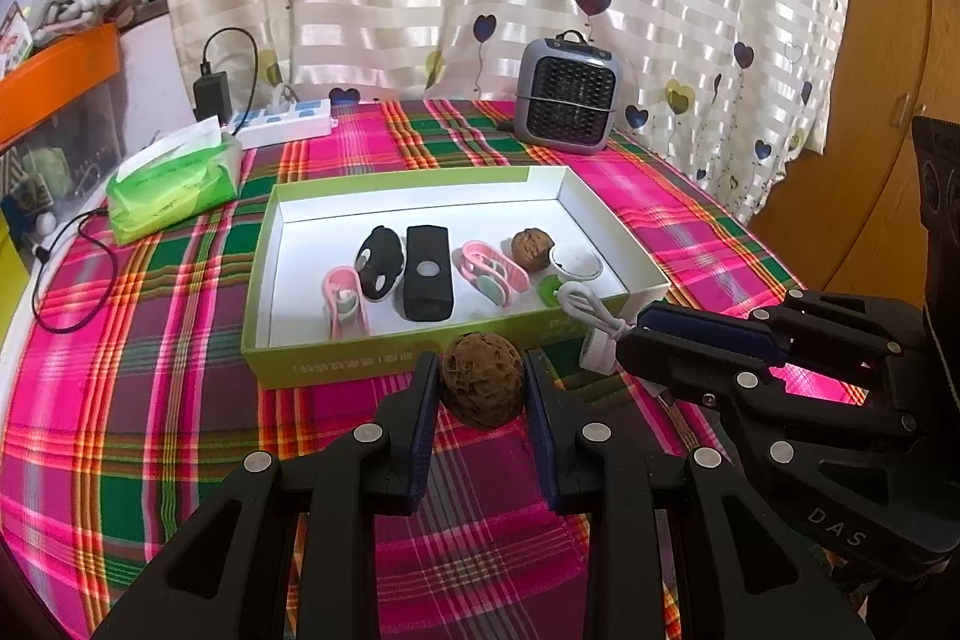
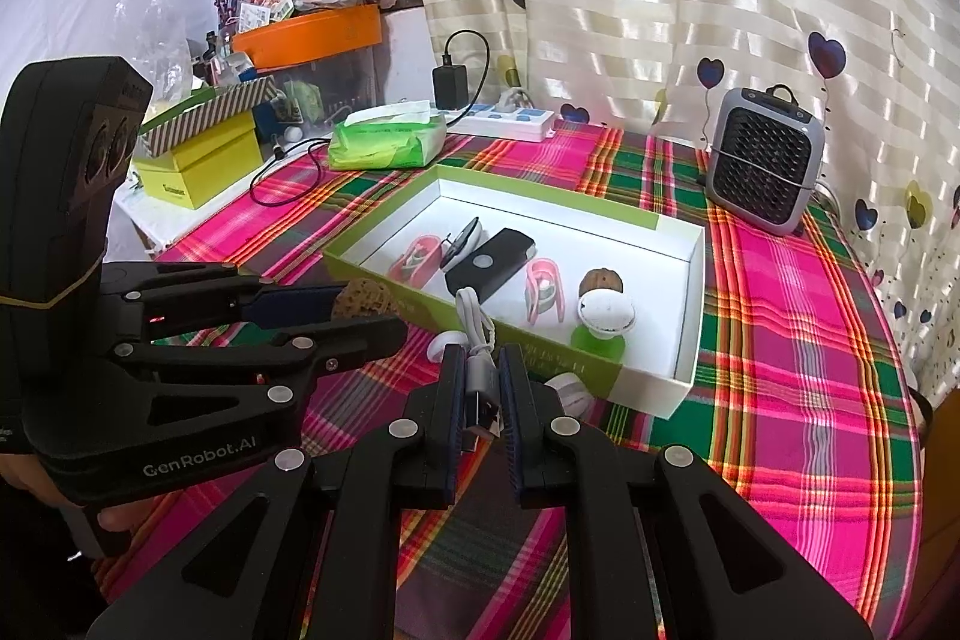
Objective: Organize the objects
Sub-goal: 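Lift the walnut with the left tool while the right carries the cable toward the box, then lower the walnut into the box and open the left tool while the right releases the cable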
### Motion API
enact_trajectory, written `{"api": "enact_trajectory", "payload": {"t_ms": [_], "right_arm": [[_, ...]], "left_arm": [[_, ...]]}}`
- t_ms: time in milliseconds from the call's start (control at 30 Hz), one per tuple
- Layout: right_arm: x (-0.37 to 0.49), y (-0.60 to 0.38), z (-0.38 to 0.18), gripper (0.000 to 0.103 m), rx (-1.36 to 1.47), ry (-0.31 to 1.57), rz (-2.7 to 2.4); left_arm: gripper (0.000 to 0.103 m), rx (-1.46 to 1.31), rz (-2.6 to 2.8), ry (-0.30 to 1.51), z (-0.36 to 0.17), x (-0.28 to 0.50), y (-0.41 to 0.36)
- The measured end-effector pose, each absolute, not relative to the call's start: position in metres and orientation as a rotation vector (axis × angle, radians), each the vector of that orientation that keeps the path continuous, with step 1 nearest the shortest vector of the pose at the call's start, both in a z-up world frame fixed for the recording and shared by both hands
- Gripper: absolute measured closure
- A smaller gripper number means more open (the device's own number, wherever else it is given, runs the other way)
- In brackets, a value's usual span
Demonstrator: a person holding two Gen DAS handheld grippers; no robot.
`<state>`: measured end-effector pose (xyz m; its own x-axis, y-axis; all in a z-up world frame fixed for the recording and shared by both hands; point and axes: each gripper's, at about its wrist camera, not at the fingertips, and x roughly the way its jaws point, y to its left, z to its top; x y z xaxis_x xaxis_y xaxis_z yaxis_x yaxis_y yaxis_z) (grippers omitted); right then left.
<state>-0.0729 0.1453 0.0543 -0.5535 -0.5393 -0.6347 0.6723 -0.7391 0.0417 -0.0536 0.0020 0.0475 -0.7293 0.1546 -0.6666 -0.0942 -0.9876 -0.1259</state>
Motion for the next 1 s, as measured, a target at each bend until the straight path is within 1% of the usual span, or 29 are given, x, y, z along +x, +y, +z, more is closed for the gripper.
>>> {"api": "enact_trajectory", "payload": {"t_ms": [733,1000], "right_arm": [[-0.114,0.139,0.054,0.091,0.851,0.273,-2.295],[-0.131,0.133,0.049,0.091,0.883,0.272,-2.296]], "left_arm": [[0.077,-1.122,2.82,-0.053,0.045,-0.101,-0.006],[0.077,-1.128,2.84,-0.054,0.041,-0.116,-0.015]]}}
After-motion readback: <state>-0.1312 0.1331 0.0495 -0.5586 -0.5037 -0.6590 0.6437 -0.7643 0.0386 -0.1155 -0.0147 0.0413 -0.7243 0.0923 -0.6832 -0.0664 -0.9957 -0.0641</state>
